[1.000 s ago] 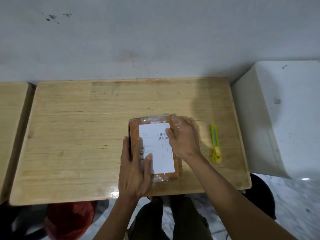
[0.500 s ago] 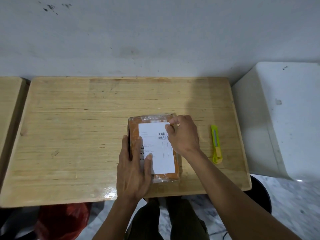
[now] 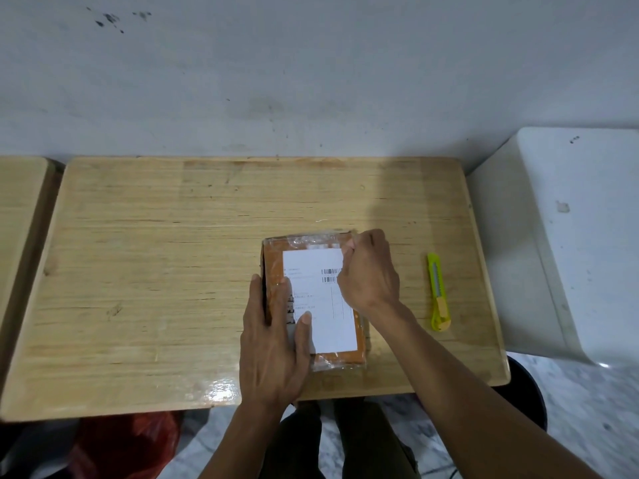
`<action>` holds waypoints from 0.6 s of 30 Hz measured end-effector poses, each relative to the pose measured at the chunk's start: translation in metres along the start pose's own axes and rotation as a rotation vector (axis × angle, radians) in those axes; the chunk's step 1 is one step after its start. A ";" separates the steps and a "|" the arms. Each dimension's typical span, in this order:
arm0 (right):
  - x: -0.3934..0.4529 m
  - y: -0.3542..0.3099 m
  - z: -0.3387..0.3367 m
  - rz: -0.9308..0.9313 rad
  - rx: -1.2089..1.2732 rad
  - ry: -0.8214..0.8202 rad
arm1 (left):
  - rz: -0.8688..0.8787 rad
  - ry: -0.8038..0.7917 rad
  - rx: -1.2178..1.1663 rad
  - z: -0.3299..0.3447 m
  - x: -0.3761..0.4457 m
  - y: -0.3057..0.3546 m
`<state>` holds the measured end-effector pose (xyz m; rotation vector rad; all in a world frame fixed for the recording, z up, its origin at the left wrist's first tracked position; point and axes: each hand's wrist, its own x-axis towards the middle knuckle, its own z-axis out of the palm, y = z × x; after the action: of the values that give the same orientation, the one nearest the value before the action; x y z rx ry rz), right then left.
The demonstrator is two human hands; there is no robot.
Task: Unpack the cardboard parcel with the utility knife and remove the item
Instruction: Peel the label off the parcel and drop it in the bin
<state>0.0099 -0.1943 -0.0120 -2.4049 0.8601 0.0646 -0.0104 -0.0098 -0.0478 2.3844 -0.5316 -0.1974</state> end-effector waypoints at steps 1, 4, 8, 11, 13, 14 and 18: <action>-0.001 0.001 0.001 -0.005 -0.001 0.001 | -0.006 -0.001 0.002 0.000 0.000 0.000; -0.005 0.006 0.004 -0.045 0.003 0.023 | -0.021 -0.010 0.015 0.001 -0.002 0.001; -0.010 0.014 0.008 -0.121 0.000 0.052 | -0.032 -0.022 0.025 0.002 -0.003 0.001; -0.012 0.014 0.008 -0.124 0.032 0.048 | -0.034 -0.025 0.007 0.003 -0.003 0.002; -0.014 0.014 0.008 -0.146 0.049 0.049 | -0.046 -0.021 0.002 0.004 -0.004 0.002; -0.015 0.014 0.008 -0.157 0.069 0.056 | -0.052 -0.021 0.003 0.004 -0.004 0.002; -0.017 0.015 0.006 -0.105 0.182 0.099 | -0.062 -0.024 0.019 0.003 -0.004 0.002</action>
<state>-0.0113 -0.1907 -0.0208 -2.2927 0.7480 -0.1680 -0.0154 -0.0111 -0.0487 2.4221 -0.4731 -0.2500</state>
